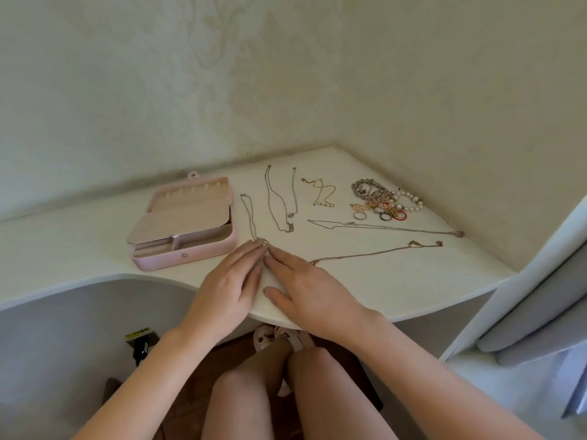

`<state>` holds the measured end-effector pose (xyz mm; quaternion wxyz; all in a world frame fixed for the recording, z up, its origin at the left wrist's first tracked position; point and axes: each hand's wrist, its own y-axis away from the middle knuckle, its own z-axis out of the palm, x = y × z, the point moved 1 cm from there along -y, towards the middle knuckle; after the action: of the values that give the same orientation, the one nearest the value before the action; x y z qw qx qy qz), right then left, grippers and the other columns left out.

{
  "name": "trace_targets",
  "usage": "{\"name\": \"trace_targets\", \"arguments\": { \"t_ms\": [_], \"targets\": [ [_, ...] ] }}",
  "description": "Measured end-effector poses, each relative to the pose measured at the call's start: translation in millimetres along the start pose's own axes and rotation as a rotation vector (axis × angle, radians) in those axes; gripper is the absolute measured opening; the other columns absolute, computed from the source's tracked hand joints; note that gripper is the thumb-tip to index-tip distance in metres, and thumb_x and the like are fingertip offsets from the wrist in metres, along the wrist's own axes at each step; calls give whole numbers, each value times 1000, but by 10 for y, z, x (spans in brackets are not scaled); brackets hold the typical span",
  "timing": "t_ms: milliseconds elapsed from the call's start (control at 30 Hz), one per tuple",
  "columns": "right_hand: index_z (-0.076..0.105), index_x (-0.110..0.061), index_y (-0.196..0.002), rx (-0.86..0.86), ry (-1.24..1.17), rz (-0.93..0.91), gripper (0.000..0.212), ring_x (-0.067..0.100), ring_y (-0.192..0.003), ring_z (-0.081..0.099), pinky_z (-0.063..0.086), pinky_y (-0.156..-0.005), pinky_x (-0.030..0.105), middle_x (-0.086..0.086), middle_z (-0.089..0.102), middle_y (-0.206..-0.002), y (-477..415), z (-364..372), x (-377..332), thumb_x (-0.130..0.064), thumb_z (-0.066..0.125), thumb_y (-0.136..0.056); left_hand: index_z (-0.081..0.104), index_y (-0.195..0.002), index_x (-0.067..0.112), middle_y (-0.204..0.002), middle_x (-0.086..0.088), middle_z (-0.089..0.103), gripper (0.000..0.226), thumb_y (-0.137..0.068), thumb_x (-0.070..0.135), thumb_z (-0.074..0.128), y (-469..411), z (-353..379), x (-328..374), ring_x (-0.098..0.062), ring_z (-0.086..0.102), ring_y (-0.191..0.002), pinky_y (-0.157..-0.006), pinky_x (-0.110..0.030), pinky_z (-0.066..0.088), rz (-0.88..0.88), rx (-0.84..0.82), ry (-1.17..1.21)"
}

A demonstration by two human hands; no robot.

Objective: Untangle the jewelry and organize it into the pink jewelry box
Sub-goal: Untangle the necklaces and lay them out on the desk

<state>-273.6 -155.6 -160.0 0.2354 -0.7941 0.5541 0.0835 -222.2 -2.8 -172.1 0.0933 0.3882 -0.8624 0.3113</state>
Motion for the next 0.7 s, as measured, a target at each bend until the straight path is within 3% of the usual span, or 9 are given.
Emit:
{"name": "trace_targets", "arguments": {
  "t_ms": [67, 200, 267, 333, 400, 467, 567, 633, 700],
  "targets": [
    [38, -9, -142, 13, 26, -34, 50, 20, -137, 33, 22, -111, 23, 8, 32, -151, 20, 4, 11, -32, 40, -98, 57, -127, 12, -134, 8, 50, 45, -94, 35, 37, 28, 14, -33, 3, 41, -124, -106, -8, 26, 1, 32, 12],
    [51, -10, -133, 40, 38, -149, 47, 18, -128, 46, 38, -103, 26, 6, 47, -142, 218, -47, -5, -36, 43, -95, 60, -122, 11, -132, 6, 51, 39, -92, 28, 40, 129, 47, -35, -4, 44, -125, -103, -24, 38, 3, 112, 46],
    [62, -11, -122, 53, 47, -215, 44, 16, -118, 57, 49, -94, 28, 5, 59, -131, 350, -71, 6, -38, 50, -90, 62, -118, 7, -135, 3, 48, 36, -91, 22, 43, 210, 54, 25, -11, 38, -133, -105, -24, 38, 36, 173, 57],
    [67, -12, -113, 85, -3, -266, 33, 14, -111, 62, 53, -87, 29, 3, 65, -122, 472, -60, 63, -30, 60, -87, 63, -113, 7, -135, -1, 47, 32, -90, 20, 45, 291, 26, 119, -15, 36, -135, -94, -21, 44, 45, 235, 73],
    [71, -12, -108, 134, -80, -294, 23, 10, -108, 63, 54, -85, 28, 0, 68, -116, 584, -43, 88, -14, 65, -86, 65, -105, 9, -122, -1, 53, 26, -90, 22, 47, 385, -24, 244, -13, 49, -121, -87, -14, 44, 27, 305, 104],
    [72, -12, -105, 190, -124, -290, 29, 8, -107, 63, 53, -87, 26, -1, 69, -113, 672, -9, 83, 2, 66, -80, 64, -89, 10, -98, 2, 58, 21, -89, 25, 50, 493, -64, 380, -8, 58, -89, -76, -12, 43, -25, 348, 155],
    [74, -12, -101, 293, -230, -237, 36, 5, -103, 64, 52, -88, 20, -2, 70, -109, 752, 1, 59, 11, 67, -75, 61, -69, 10, -62, 2, 60, 40, -90, 43, 54, 621, -83, 544, -11, 56, -57, -55, -16, 42, -368, 253, 514],
    [75, -14, -97, 362, -366, -146, 30, 0, -99, 65, 52, -86, 18, -4, 72, -104, 789, -31, 29, 8, 68, -77, 68, -67, 9, -61, -6, 66, 42, -80, 48, 57, 650, -55, 623, -20, 62, -56, -48, -20, 45, -633, 60, 797],
    [76, -14, -90, 391, -553, -41, 22, 0, -93, 67, 53, -82, 18, -7, 73, -97, 842, -89, -26, 3, 69, -78, 75, -75, 12, -76, -14, 72, 39, -77, 45, 55, 650, -20, 717, -28, 69, -69, -52, -23, 52, -767, -134, 979]
  ]
}}
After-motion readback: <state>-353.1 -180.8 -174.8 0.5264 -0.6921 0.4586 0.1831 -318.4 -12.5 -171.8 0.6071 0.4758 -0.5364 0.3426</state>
